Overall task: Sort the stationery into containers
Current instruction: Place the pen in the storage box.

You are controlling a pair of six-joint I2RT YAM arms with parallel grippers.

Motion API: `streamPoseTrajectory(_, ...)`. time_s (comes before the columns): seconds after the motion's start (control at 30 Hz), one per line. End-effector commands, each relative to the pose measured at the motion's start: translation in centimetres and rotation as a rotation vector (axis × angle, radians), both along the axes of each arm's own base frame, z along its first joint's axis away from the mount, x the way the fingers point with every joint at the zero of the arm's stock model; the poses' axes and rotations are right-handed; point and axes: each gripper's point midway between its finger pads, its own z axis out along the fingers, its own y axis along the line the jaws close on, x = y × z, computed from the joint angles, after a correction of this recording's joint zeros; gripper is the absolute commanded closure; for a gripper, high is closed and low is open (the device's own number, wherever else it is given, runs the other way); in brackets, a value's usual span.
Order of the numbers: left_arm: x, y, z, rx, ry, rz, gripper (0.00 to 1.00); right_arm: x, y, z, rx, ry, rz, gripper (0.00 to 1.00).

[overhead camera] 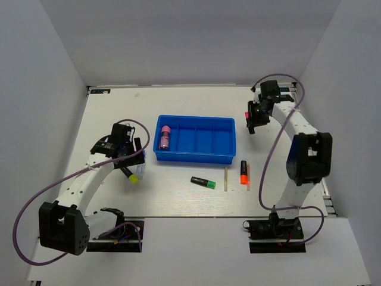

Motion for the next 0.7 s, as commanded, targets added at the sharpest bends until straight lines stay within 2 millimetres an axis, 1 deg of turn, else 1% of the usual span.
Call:
streamPoseTrajectory(0.0, 0.2, -0.4, 0.3, -0.029, -0.027, -0.005, 0.15, -1.7, 5.9, 5.3, 0.252, -0.127, 0.291, 1.0)
streamPoseTrajectory(0.03, 0.2, -0.4, 0.2, -0.032, -0.022, -0.004, 0.15, -2.5, 7.0, 6.0, 0.313, -0.118, 0.32, 1.0)
streamPoseTrajectory(0.1, 0.1, -0.3, 0.0, -0.024, -0.017, 0.003, 0.16, -3.7, 8.9, 6.3, 0.365, -0.085, 0.357, 1.0)
streamPoseTrajectory(0.13, 0.0, -0.2, -0.2, -0.021, -0.007, 0.004, 0.16, -4.7, 10.0, 6.6, 0.42, -0.055, 0.388, 1.0)
streamPoseTrajectory(0.17, -0.1, -0.1, -0.5, -0.014, 0.002, 0.008, 0.16, -5.0, 11.6, 7.2, 0.44, -0.052, 0.433, 1.0)
streamPoseTrajectory(0.23, -0.3, -0.1, -0.8, -0.007, 0.023, 0.008, 0.17, -5.6, 13.0, 7.6, 0.466, -0.031, 0.463, 1.0)
streamPoseTrajectory(0.27, -0.3, 0.1, -0.8, 0.001, 0.024, 0.012, 0.17, -6.2, 14.5, 7.6, 0.484, -0.006, 0.497, 1.0)
streamPoseTrajectory(0.33, -0.3, 0.4, -1.2, 0.014, 0.041, 0.025, 0.2, -7.1, 17.2, 8.7, 0.502, 0.006, 0.554, 1.0)
streamPoseTrajectory(0.37, -0.3, 0.7, -1.1, 0.032, 0.04, 0.039, 0.2, -7.6, 18.6, 7.6, 0.502, 0.054, 0.562, 1.0)
streamPoseTrajectory(0.4, -0.4, 0.9, -1.4, 0.04, 0.052, 0.053, 0.21, -7.7, 19.7, 8.2, 0.498, 0.048, 0.589, 1.0)
streamPoseTrajectory(0.43, -0.5, 1.3, -1.5, 0.055, 0.059, 0.076, 0.21, -7.3, 20.6, 8.5, 0.511, 0.059, 0.579, 1.0)
streamPoseTrajectory(0.47, -0.7, 1.5, -1.5, 0.065, 0.066, 0.089, 0.23, -7.4, 21.1, 7.8, 0.504, 0.098, 0.553, 1.0)
streamPoseTrajectory(0.5, -0.8, 1.9, -1.6, 0.074, 0.072, 0.112, 0.24, -6.9, 22.9, 9.1, 0.507, 0.067, 0.58, 1.0)
streamPoseTrajectory(0.53, -0.9, 1.9, -1.6, 0.066, 0.072, 0.133, 0.24, -6.8, 23.4, 9.3, 0.51, 0.066, 0.58, 1.0)
streamPoseTrajectory(0.57, -1.1, 2.5, -1.9, 0.057, 0.077, 0.174, 0.24, -6.4, 23.7, 8.7, 0.488, 0.086, 0.532, 1.0)
streamPoseTrajectory(0.6, -1.1, 2.6, -1.8, 0.043, 0.07, 0.208, 0.26, -6.3, 25.2, 9.5, 0.489, 0.066, 0.547, 1.0)
streamPoseTrajectory(0.63, -1.3, 2.8, -2.0, 0.03, 0.071, 0.243, 0.27, -6.0, 25.5, 9.3, 0.466, 0.061, 0.533, 1.0)
streamPoseTrajectory(0.67, -1.5, 3.7, -2.2, 0.022, 0.078, 0.29, 0.27, -5.8, 25.6, 7.5, 0.436, 0.115, 0.458, 1.0)
